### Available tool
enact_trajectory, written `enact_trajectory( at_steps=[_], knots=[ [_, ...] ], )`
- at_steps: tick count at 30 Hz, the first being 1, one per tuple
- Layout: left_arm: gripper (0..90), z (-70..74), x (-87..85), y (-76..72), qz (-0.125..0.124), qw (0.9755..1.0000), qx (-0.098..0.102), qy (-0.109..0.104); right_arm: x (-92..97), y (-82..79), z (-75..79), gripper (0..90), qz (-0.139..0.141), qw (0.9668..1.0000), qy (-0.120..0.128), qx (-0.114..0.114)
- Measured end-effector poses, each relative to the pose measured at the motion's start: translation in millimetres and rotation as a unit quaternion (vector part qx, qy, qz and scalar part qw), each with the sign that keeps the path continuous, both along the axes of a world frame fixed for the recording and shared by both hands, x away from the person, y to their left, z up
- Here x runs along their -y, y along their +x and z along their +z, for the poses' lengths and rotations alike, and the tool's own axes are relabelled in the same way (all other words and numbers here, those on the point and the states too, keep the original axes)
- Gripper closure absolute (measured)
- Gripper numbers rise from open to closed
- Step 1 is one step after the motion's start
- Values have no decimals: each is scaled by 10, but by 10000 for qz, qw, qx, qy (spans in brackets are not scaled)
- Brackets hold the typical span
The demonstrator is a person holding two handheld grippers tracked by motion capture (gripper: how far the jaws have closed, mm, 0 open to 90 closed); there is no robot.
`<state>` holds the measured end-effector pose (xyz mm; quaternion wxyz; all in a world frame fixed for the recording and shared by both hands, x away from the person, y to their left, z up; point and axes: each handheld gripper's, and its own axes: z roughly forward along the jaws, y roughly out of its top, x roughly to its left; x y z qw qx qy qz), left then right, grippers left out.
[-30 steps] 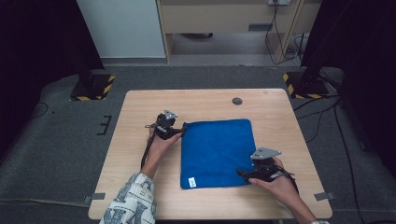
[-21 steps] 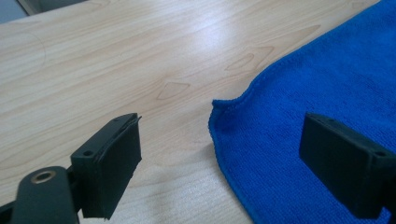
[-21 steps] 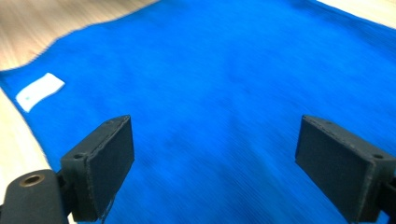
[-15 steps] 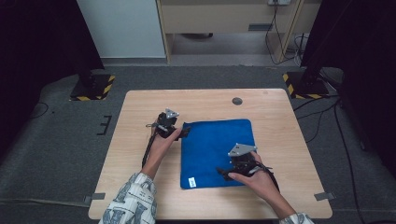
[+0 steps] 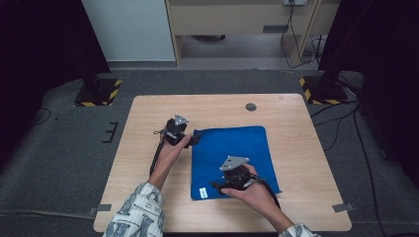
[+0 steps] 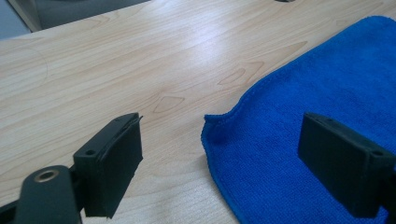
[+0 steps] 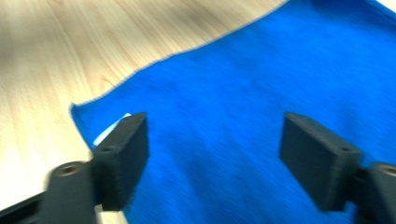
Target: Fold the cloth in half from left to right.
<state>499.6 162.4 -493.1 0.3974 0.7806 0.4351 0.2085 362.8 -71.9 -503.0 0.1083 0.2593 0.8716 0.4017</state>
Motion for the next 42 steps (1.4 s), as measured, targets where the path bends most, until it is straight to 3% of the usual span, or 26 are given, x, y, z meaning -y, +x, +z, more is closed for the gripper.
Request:
enact_trajectory(
  at_steps=[3, 11, 16, 19, 25, 29, 32, 33, 35, 40, 41, 42],
  knots=[
    [168, 19, 0, 4, -18, 10000, 31, 14, -111, -44, 0, 383, 109, 9999, 77, 10],
    [189, 69, 29, 16, -153, 9998, -131, 48, -325, -158, 0, 639, 353, 9993, 110, 93],
    [210, 81, 34, 32, -149, 9998, -164, -13, -408, -228, -20, 719, 405, 9991, 131, 81],
    [226, 68, 38, 38, -125, 9996, -238, 58, -470, -264, -35, 723, 472, 9988, 142, 54],
    [245, 59, 66, 26, -224, 9994, -251, 93, -574, -350, -48, 811, 579, 9982, 119, 66],
    [245, 54, 64, 28, -226, 9993, -276, 120, -631, -371, -104, 735, 621, 9980, 64, 21],
    [245, 55, 33, 37, -203, 9993, -294, 53, -678, -387, -163, 578, 575, 9983, -43, 0],
    [244, 56, 18, 44, -168, 9994, -294, -24, -694, -389, -182, 488, 536, 9985, -73, -38],
    [253, 55, -28, 67, -93, 9993, -322, -168, -715, -393, -220, 419, 487, 9987, -94, -70],
    [257, 24, -83, 92, -86, 9991, -380, -186, -736, -400, -266, 397, 392, 9989, -253, 24],
    [256, 14, -61, 81, -180, 9978, -507, -388, -736, -396, -284, 385, 367, 9990, -257, -17],
    [256, 14, -57, 78, -194, 9976, -526, -402, -722, -386, -300, 388, 355, 9993, -145, -46]
  ],
)
